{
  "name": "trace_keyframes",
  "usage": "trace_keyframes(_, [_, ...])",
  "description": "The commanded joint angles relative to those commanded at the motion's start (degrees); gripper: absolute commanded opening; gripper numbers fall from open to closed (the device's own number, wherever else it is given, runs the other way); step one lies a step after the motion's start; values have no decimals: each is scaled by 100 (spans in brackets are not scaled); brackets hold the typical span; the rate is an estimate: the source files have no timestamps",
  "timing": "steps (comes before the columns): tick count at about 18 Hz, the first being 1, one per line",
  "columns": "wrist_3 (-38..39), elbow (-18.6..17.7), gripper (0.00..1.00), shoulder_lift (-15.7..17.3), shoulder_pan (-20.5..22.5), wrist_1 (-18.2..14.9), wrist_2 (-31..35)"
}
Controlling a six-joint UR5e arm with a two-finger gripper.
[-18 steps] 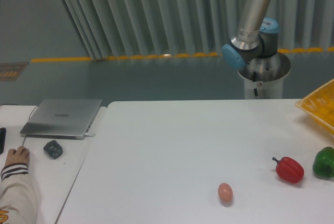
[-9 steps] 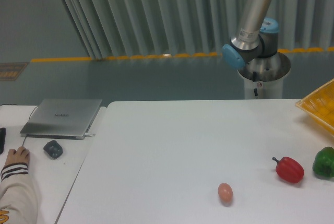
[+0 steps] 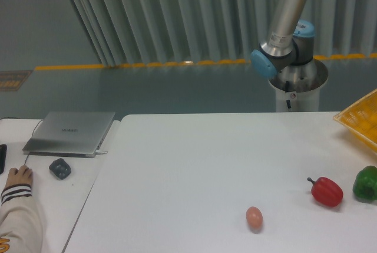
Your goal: Place the triangular bread on the table
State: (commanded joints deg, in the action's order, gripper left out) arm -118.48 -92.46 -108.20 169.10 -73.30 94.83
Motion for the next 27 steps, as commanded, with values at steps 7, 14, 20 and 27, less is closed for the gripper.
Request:
trace_keyframes(7, [105,-26,0,448,-122,-255,-53])
trace_keyframes(14, [1018,105,0,502,-843,-220,-70])
trace_keyframes(20, [2028,343,0,475,-1414,-211,-220])
trace_keyframes(27, [3522,615,0,317,-2161,-168,-229])
